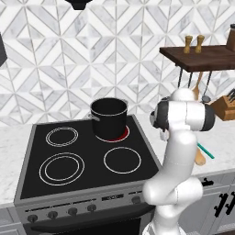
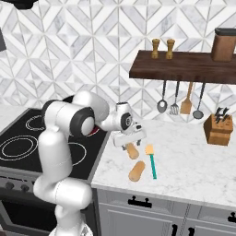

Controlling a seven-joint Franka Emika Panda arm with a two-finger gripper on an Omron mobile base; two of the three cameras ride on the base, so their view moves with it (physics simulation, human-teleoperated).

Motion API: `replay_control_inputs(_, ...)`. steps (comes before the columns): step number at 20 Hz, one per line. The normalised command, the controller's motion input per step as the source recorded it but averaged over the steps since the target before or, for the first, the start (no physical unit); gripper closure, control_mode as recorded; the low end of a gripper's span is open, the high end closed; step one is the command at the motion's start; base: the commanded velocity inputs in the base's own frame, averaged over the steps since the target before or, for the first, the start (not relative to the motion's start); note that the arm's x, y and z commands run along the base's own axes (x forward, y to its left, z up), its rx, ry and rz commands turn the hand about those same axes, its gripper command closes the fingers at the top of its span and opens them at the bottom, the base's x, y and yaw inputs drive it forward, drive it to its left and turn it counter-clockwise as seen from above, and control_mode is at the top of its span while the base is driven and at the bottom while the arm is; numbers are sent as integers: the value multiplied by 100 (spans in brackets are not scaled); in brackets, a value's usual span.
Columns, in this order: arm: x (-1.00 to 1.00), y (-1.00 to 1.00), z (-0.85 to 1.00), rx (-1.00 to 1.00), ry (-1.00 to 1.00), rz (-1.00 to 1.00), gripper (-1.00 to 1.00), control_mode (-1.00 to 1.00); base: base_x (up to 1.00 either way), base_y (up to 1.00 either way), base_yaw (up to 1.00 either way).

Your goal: Put the squash and squash in the pot. Retrieve the spatula and lightly stir the vegetables in the pot.

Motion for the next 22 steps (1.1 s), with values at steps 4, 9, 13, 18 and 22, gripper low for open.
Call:
replay_control_inputs(4,-41,-6,-1,10,-1,0,100,-100,0,0,0)
replay_control_inputs(9,-34,6,34,11,-17,0,100,-100,0,0,0)
replay_control_inputs(13,-32,63,100,4,-43,3,100,-100,0,0,0)
replay_control_inputs(18,-3,99,100,1,-33,4,100,-100,0,0,0)
replay_control_inputs(22,0,100,100,6,-24,4,100,-100,0,0,0)
